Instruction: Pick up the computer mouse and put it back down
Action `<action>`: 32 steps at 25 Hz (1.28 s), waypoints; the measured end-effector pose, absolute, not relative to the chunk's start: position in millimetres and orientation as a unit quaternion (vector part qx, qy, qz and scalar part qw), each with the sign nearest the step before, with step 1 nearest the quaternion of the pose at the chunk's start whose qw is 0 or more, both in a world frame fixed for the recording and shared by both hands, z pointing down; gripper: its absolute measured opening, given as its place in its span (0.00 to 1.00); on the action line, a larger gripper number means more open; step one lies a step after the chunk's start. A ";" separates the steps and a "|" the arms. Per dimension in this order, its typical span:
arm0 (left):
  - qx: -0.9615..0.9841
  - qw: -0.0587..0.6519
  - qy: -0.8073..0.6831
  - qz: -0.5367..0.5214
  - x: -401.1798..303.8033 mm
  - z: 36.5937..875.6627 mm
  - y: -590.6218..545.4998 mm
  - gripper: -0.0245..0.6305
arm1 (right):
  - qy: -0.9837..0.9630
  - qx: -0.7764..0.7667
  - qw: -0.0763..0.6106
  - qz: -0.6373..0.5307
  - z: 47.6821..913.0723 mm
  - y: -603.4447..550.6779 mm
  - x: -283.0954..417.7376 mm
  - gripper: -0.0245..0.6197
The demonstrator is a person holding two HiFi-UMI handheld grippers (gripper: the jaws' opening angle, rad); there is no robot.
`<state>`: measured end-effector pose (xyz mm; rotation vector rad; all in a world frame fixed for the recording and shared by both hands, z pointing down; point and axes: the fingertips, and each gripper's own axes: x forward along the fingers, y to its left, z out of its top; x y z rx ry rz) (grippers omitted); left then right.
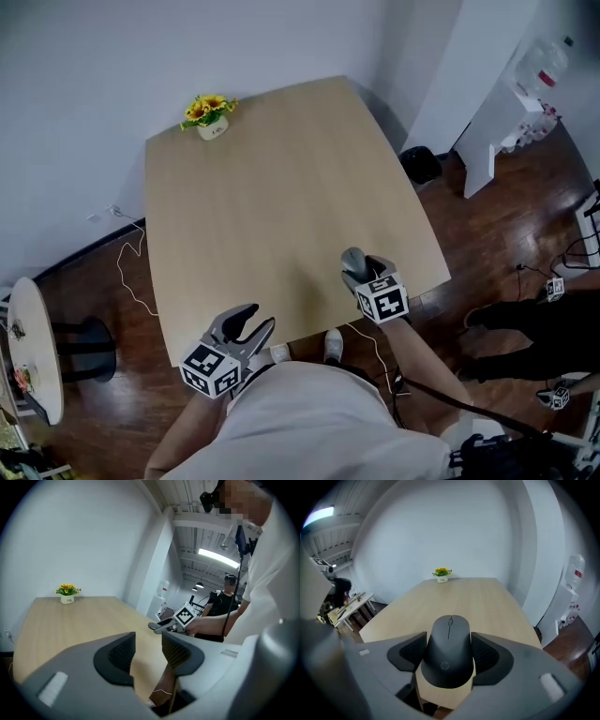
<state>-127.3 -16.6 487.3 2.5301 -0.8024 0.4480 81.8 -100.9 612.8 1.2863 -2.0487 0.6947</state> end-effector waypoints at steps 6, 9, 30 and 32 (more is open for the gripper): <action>0.924 0.227 -0.263 0.161 -133.0 494.3 -20.7 0.26 | -0.796 0.488 0.268 0.236 519.2 -44.9 65.4 0.50; 0.929 0.223 -0.247 0.161 -128.6 492.8 -19.6 0.26 | -0.798 0.499 0.248 0.230 480.7 -15.5 64.1 0.50; 0.943 0.194 -0.215 0.163 -116.2 483.3 -18.6 0.26 | -0.786 0.530 0.230 0.220 450.0 12.9 71.9 0.50; 0.942 0.194 -0.218 0.164 -117.4 483.7 -18.1 0.26 | -0.787 0.529 0.229 0.220 449.7 11.5 72.1 0.50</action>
